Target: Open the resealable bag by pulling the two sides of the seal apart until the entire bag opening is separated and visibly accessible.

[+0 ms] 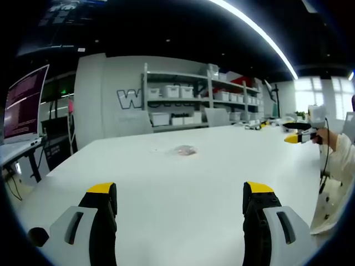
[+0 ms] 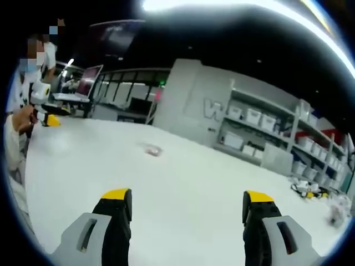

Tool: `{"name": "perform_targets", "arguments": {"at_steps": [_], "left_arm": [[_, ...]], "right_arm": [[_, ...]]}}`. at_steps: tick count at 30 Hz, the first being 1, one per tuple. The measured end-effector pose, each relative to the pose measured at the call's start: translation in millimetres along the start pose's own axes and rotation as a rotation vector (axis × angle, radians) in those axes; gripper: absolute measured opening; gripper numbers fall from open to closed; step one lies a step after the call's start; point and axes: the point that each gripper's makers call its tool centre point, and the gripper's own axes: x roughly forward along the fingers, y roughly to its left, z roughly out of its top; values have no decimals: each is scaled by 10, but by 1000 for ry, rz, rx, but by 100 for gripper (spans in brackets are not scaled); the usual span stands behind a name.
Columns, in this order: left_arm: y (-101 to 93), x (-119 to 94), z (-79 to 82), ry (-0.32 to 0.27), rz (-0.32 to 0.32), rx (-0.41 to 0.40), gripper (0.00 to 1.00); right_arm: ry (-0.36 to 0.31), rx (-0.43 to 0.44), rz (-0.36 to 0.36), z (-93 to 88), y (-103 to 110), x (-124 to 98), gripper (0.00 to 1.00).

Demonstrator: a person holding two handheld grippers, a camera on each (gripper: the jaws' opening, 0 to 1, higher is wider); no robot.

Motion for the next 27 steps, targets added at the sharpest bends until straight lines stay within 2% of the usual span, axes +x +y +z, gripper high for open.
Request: {"name": "perform_targets", "arguments": {"at_steps": [27], "left_arm": [[-33, 40, 1, 9, -12, 7, 93]], "right_arm": [[1, -97, 33, 75, 83, 212, 81]]}}
